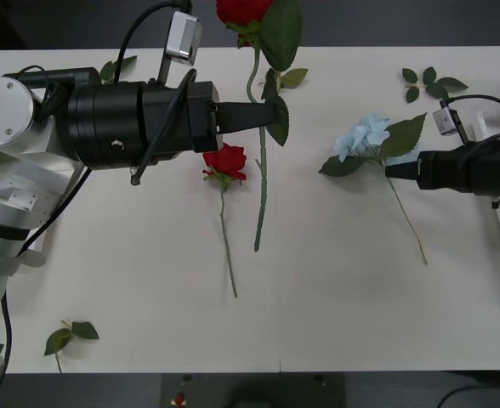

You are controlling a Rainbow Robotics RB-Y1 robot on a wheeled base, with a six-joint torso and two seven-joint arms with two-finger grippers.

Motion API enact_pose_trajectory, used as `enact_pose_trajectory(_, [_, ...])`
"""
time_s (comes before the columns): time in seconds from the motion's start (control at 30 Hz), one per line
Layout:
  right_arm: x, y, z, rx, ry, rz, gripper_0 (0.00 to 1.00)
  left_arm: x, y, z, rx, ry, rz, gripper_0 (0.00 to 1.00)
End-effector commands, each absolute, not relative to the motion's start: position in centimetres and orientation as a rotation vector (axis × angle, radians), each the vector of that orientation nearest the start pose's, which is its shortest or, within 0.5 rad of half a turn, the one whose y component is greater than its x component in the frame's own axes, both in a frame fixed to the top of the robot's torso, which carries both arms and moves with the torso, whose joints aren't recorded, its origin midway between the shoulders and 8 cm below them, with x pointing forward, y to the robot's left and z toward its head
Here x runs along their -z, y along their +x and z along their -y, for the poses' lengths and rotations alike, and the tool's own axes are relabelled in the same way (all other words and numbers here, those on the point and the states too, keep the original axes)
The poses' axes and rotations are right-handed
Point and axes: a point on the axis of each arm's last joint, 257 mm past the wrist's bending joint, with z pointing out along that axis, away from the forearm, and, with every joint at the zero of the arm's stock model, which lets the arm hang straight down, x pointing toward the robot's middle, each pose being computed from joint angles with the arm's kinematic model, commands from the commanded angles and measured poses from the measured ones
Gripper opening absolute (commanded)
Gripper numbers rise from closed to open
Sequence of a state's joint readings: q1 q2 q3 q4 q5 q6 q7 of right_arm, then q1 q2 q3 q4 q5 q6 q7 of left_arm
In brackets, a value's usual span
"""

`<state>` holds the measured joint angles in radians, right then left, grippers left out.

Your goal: Put the red flowers into the right box and the blue flowers into the left box

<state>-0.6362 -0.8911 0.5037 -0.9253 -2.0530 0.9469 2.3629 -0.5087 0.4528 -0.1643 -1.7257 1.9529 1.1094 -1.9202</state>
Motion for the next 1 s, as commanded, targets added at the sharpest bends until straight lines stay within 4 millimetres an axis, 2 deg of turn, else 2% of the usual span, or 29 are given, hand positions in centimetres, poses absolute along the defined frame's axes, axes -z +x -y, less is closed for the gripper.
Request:
enact_pose_trajectory(0.03, [18.3, 55.2, 27.9, -0.847, -0.457, -2.134, 0.85, -0.8, 39.4, 2.3, 1.608, 0.82, -1.558, 0.0])
enact_pose_trajectory(0.2, [13.8, 53.0, 26.1, -1.029, -0.497, -2.051, 0.85, -0.1, 39.4, 2.3, 1.578, 0.843, -1.572, 0.0])
enact_pose_trajectory(0.27, [12.1, 51.4, 25.1, -1.122, -0.524, -2.008, 0.86, 0.0, 39.5, 2.3, 1.574, 0.846, -1.572, 0.0])
enact_pose_trajectory(0.47, [9.0, 48.0, 22.8, -1.289, -0.521, -1.9, 0.85, 0.1, 39.2, 2.3, 1.563, 0.871, -1.563, 0.0])
enact_pose_trajectory(0.57, [8.2, 46.4, 21.9, -1.341, -0.546, -1.842, 0.86, 0.1, 39.2, 2.3, 1.56, 0.874, -1.559, 0.0])
enact_pose_trajectory(0.73, [8.2, 44.3, 20.8, -1.322, -0.655, -1.757, 0.85, 0.1, 39.2, 2.3, 1.56, 0.874, -1.559, 0.0])
enact_pose_trajectory(1.0, [8.0, 39.5, 16.7, -1.429, -0.716, -1.612, 0.85, 0.1, 39.2, 2.3, 1.56, 0.874, -1.559, 0.0])
